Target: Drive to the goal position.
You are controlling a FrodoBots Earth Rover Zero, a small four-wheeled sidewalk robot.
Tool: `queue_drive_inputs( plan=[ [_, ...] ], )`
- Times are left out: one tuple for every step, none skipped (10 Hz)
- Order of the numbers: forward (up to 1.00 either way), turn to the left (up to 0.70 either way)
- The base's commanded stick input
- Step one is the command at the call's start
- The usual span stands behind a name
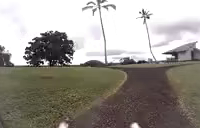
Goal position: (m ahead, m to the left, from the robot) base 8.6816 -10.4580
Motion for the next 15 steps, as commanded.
queue_drive_inputs(
  plan=[
    [0.5,-0.27],
    [0.5,-0.27],
    [0.5,-0.27],
    [0.5,-0.27],
    [0.5,-0.27],
    [0.5,-0.27],
    [0.5,-0.27],
    [0.5,-0.27],
    [0.5,-0.27],
    [0.5,-0.27],
    [0.5,-0.27],
    [0.5,-0.27],
    [0.5,-0.27],
    [0.5,-0.27],
    [0.5,-0.27]
  ],
)
